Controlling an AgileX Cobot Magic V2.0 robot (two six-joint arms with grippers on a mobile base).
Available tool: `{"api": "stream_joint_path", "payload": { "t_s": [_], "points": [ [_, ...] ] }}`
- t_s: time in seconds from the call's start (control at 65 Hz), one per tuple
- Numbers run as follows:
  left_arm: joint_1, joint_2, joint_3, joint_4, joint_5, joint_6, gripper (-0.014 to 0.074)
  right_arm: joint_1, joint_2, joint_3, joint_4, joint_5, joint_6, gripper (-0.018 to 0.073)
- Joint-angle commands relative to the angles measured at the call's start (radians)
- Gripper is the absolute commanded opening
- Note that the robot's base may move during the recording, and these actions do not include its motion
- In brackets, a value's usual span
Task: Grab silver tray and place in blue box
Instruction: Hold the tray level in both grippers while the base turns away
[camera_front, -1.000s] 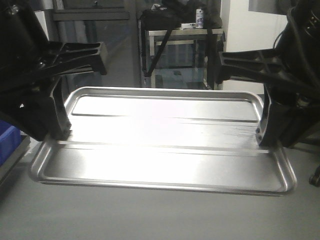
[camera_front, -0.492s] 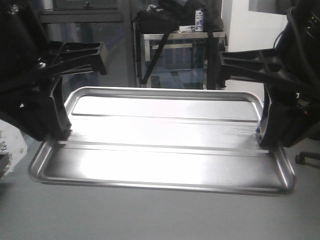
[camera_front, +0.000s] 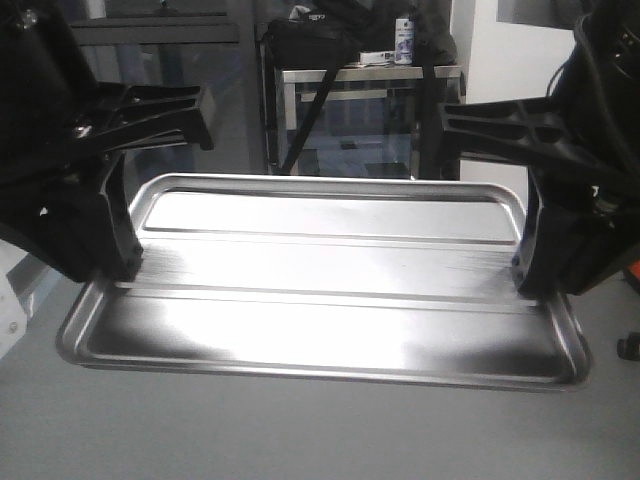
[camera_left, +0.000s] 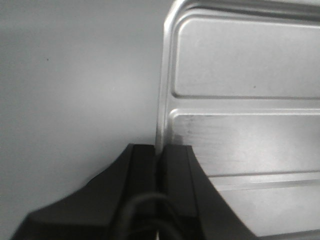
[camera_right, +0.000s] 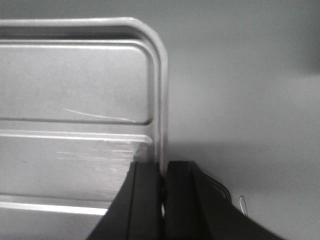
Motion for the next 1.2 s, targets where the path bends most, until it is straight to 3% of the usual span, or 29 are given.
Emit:
{"api": "stream_joint_path", "payload": {
  "t_s": [0.0,1.185],
  "points": [
    [-0.003,-0.032,-0.022,0.033,0.005,-0.003,-0.0104,-0.005,-0.033,-0.022,-0.052,0.008,-0.002,0.0059],
    [-0.003,-0.032,-0.022,0.033,0.005,-0.003,-0.0104,-0.005,-0.033,-0.022,-0.052,0.008,-0.002,0.0059]
  ]
}}
